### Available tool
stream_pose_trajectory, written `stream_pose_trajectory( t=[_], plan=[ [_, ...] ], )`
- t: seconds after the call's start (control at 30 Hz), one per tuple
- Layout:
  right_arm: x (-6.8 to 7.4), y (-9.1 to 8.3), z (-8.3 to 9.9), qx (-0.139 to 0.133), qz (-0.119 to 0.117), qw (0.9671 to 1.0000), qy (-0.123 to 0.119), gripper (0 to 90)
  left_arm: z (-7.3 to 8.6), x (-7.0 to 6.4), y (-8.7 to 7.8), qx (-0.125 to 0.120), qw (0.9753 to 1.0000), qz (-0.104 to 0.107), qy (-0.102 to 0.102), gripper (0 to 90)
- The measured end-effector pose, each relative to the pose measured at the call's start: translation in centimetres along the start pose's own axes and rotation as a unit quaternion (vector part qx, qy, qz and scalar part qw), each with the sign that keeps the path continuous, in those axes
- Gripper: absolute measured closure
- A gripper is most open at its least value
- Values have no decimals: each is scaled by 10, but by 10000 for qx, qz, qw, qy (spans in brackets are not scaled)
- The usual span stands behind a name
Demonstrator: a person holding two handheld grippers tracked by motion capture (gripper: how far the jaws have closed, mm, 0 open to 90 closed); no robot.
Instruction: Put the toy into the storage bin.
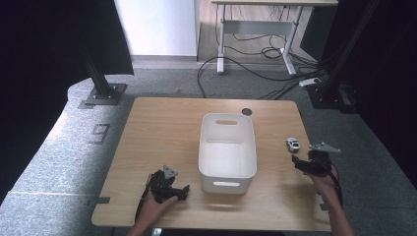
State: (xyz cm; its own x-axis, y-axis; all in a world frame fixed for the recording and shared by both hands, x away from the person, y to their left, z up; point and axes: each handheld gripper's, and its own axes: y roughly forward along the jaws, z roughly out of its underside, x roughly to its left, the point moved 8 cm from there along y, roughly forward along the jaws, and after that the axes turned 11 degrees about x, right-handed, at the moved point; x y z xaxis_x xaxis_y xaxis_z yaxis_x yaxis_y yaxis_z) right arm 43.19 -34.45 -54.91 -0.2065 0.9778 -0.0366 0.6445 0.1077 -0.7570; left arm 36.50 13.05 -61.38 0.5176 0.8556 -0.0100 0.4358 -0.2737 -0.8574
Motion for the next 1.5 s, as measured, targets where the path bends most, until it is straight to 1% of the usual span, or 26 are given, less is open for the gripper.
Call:
stream_pose_trajectory(
  t=[0.13,0.23,0.4,0.57,0.73,0.87,1.0,1.23,1.3,1.4,1.5],
  plan=[
    [-5,4,-5,1,29,10000,44,283,0,0,0,0,10000,0,0,12],
    [-5,8,-8,12,62,10000,37,285,0,0,0,0,10000,0,1,12],
    [-5,17,-11,110,107,9999,3,293,0,0,0,-1,10000,1,-1,12],
    [-8,23,-16,123,129,9998,61,305,0,0,0,0,10000,1,-1,12],
    [-12,28,-19,168,51,9997,193,318,0,0,0,1,10000,7,6,12],
    [-15,32,-20,217,34,9994,266,321,0,0,0,0,10000,7,5,12],
    [-17,37,-22,277,13,9993,258,321,0,0,0,3,10000,7,4,12],
    [-21,46,-28,321,63,9991,255,323,0,0,0,4,10000,11,8,11],
    [-22,48,-29,348,47,9990,274,327,0,0,0,4,10000,10,10,11],
    [-24,55,-30,371,7,9986,378,334,0,0,0,11,10000,9,12,11],
    [-26,59,-31,398,41,9985,386,340,0,0,0,12,10000,10,12,11]
  ],
)
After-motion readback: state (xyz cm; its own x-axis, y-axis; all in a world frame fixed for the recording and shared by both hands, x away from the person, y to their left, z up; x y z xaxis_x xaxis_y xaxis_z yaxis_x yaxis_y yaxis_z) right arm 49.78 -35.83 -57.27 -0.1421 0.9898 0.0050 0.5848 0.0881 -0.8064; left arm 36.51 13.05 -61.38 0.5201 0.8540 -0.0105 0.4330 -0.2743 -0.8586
